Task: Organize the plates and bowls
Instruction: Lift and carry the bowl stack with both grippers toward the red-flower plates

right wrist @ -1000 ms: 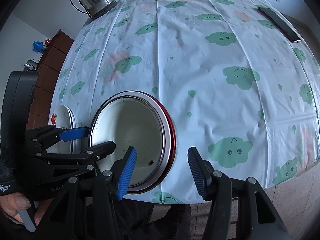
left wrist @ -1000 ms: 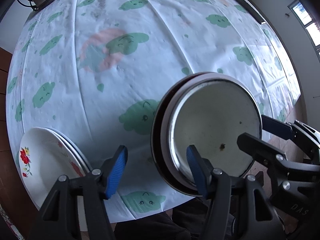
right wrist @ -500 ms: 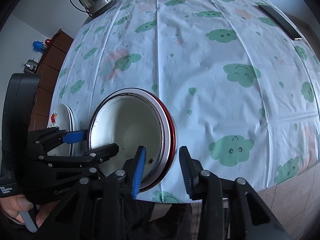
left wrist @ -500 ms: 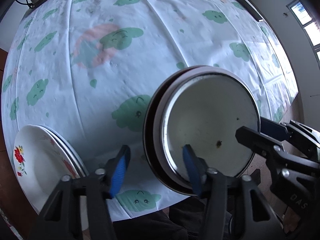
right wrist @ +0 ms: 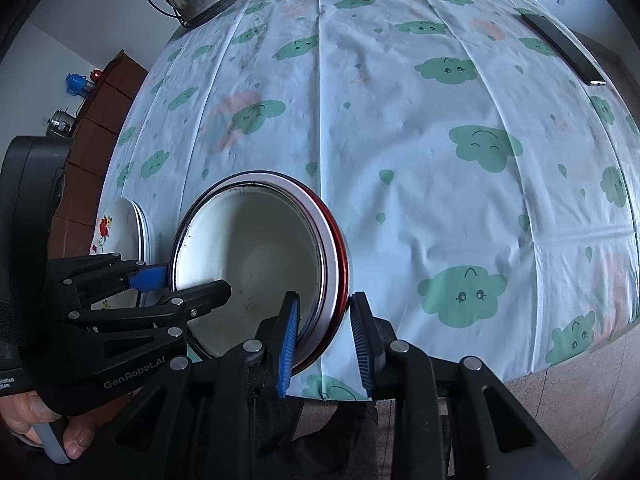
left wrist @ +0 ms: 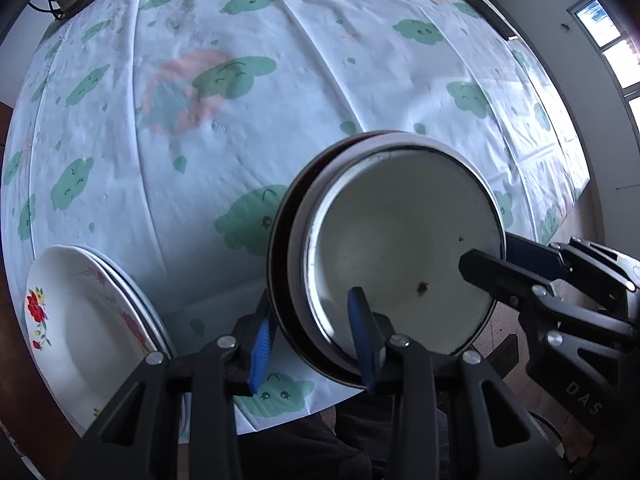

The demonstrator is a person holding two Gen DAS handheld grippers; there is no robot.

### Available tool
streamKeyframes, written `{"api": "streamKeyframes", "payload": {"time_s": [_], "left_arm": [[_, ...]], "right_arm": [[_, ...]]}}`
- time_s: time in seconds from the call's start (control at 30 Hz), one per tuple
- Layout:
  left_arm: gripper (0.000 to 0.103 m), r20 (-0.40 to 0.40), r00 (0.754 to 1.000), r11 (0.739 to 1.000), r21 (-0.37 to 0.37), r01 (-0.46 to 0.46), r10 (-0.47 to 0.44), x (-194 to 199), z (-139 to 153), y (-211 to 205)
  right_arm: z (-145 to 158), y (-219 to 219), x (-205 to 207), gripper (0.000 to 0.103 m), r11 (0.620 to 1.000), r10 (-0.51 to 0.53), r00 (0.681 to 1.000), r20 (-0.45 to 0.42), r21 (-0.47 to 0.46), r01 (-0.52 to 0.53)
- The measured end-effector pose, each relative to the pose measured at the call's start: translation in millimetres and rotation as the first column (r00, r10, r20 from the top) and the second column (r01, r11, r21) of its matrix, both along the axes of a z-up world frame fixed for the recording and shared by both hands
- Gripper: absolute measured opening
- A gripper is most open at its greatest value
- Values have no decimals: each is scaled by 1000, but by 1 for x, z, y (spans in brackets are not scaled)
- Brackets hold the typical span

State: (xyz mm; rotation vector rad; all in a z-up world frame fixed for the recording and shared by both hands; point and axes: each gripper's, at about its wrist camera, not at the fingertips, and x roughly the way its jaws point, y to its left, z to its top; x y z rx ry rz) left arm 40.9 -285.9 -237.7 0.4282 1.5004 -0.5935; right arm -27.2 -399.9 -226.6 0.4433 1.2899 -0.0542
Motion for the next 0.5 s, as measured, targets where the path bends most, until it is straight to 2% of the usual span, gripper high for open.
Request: {"api": "streamKeyframes", "payload": {"time_s": [0.5], "left_arm": [[35,43,999,1000,-3,4,-4,0,27,12]], "right_arm": [[17,6,2,28,1000,28,999,15,-11,-28]]}}
